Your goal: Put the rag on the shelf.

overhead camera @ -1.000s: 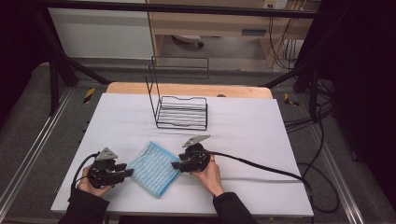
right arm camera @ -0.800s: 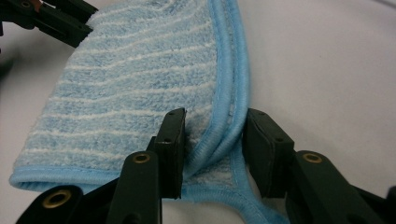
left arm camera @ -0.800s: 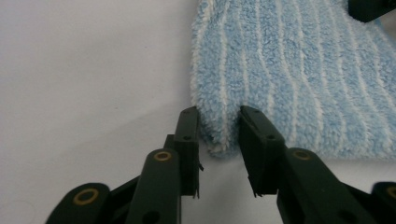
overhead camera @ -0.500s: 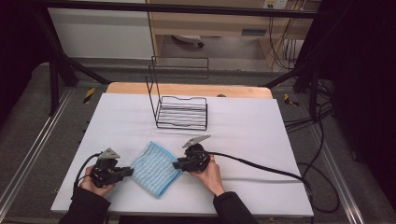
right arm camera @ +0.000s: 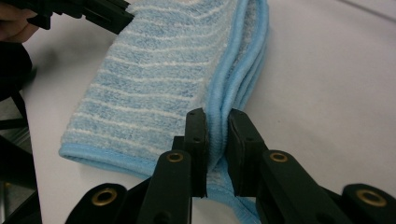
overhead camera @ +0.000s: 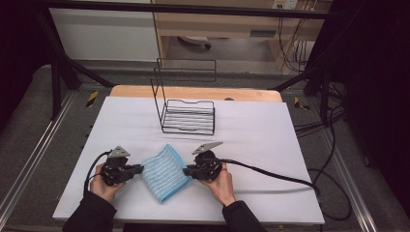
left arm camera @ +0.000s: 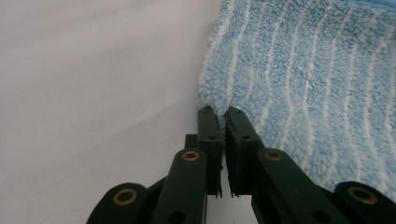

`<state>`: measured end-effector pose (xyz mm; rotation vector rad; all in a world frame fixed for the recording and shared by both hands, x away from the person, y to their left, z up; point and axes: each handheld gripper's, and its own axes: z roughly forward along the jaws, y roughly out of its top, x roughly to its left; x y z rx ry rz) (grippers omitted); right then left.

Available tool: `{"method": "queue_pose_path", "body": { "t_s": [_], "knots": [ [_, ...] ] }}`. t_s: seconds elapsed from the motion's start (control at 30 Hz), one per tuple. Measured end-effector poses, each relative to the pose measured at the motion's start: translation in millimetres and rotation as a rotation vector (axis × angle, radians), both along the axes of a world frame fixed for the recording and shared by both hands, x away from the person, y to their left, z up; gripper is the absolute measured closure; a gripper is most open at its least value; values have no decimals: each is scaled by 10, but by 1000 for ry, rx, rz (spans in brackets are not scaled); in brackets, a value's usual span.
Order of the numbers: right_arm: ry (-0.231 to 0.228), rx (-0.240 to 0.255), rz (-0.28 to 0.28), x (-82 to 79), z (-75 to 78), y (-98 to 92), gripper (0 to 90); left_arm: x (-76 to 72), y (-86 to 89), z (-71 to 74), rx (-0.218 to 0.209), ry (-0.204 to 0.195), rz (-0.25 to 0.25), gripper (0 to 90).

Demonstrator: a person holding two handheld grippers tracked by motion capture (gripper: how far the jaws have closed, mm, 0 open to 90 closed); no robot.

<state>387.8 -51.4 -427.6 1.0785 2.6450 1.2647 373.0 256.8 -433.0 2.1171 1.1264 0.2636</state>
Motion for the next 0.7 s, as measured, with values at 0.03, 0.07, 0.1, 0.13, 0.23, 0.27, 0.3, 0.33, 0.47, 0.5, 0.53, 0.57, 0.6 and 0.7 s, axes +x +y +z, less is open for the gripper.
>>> {"method": "queue_pose_path", "body": {
  "t_s": [0.03, 0.07, 0.1, 0.13, 0.23, 0.27, 0.3, 0.33, 0.47, 0.5, 0.53, 0.57, 0.6, 0.7],
  "knots": [
    [-5, -6, -8, -18, 16, -17, 800, 17, -40, 1, 11, -9, -7, 854],
    [-3, -8, -20, -36, 29, -37, 799, 30, -84, 2, 18, -12, -9, 855],
    [-3, -11, -34, -51, 38, -62, 800, 64, -167, 5, 27, -25, -19, 855],
    [-4, -14, -44, -62, 41, -94, 800, 64, -167, 5, 27, -25, -19, 855],
    [-1, -12, -90, -102, 34, -203, 799, 136, -289, 6, 24, -34, -36, 855],
    [-2, -10, -102, -115, 29, -245, 799, 161, -332, 7, 25, -37, -38, 855],
    [-2, -10, -117, -130, 22, -285, 799, 187, -379, 4, 20, -34, -43, 855],
    [2, -9, -131, -148, 19, -324, 799, 208, -427, 7, 23, -39, -43, 854],
    [-1, -2, -176, -229, 4, -456, 798, 289, -628, 1, 20, -56, -52, 853],
    [-6, -2, -183, -250, -9, -481, 798, 307, -673, -2, 20, -58, -50, 851],
    [-5, -1, -192, -272, -23, -502, 797, 325, -713, -7, 19, -59, -48, 846],
    [-5, -1, -192, -272, -23, -502, 797, 338, -743, -12, 18, -61, -46, 846],
    [0, 5, -210, -306, -67, -526, 794, 345, -764, -16, 17, -63, -39, 829],
    [11, 9, -218, -314, -123, -550, 769, 328, -755, 4, 23, -67, -5, 707]
  ]
}}
